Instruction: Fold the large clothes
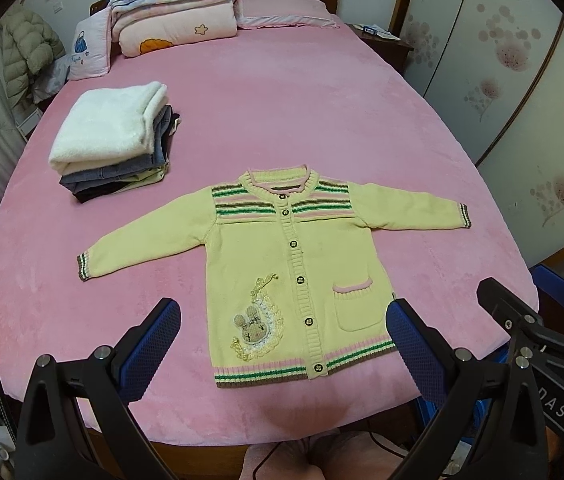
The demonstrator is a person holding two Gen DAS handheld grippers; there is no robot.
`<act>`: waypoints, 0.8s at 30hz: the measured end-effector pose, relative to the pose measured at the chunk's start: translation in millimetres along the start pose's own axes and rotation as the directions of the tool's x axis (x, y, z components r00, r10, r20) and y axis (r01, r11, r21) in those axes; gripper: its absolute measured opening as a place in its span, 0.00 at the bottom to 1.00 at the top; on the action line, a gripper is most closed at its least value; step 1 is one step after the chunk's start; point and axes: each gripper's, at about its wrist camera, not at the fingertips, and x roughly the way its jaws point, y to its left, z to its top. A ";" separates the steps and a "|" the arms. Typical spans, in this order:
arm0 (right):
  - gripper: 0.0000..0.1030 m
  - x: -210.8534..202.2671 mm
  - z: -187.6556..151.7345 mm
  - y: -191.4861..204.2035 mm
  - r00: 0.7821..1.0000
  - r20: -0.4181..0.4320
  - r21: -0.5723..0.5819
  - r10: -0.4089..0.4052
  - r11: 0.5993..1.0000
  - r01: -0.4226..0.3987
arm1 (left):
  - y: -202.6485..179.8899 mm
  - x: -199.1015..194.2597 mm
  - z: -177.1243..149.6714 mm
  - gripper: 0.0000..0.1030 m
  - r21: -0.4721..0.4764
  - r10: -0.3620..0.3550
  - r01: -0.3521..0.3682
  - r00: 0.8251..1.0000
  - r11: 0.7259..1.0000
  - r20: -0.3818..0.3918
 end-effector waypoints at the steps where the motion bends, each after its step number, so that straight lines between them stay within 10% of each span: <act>1: 0.76 -0.6 0.2 0.6 1.000 0.002 0.001 -0.002 1.000 0.002 | 1.3 0.6 0.1 0.99 -0.002 -0.002 0.002 1.000 1.000 -0.004; 24: 0.76 -15.6 1.2 14.7 0.999 0.039 0.012 -0.033 0.999 0.032 | 12.8 0.4 2.2 0.99 0.029 -0.014 0.014 1.000 0.999 -0.004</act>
